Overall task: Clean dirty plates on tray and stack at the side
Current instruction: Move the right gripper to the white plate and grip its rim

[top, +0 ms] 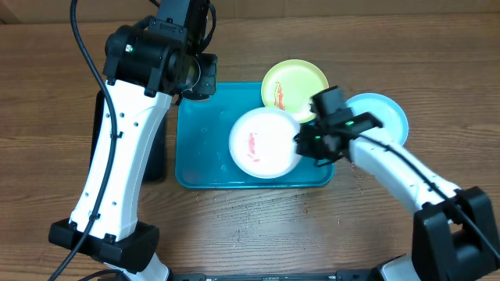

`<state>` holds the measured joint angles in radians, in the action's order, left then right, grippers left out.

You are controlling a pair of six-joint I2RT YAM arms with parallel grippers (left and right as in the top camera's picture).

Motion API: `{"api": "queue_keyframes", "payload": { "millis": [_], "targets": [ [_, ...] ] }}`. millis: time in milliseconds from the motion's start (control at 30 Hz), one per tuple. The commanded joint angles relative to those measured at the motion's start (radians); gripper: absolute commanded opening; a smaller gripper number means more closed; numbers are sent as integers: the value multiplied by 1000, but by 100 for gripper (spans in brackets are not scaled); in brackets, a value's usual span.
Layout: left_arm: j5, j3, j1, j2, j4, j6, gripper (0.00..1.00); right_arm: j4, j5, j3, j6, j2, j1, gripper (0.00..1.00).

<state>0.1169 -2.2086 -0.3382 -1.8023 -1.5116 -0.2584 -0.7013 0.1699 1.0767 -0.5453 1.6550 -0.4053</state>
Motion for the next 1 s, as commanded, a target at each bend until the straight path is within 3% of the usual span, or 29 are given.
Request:
{"api": "queue_keyframes", "payload": {
  "millis": [0,167,400,567,800,967],
  "targets": [
    [14,10,7,-9,12,-31,4,71,-129,24,-253,14,-102,4],
    [14,35,7,-9,24,-38,5,167,-158,24,-349,100,-191,4],
    [14,48,7,-9,32,-56,4,229,-142,25,-341,154,-209,4],
    [14,48,7,-9,35,-56,4,245,-97,25,-298,154,-209,15],
    [14,48,7,-9,35,-57,4,247,-55,38,-227,154,-213,20],
    [14,48,7,-9,35,-57,4,117,-97,142,-108,154,-206,31]
  ]
}}
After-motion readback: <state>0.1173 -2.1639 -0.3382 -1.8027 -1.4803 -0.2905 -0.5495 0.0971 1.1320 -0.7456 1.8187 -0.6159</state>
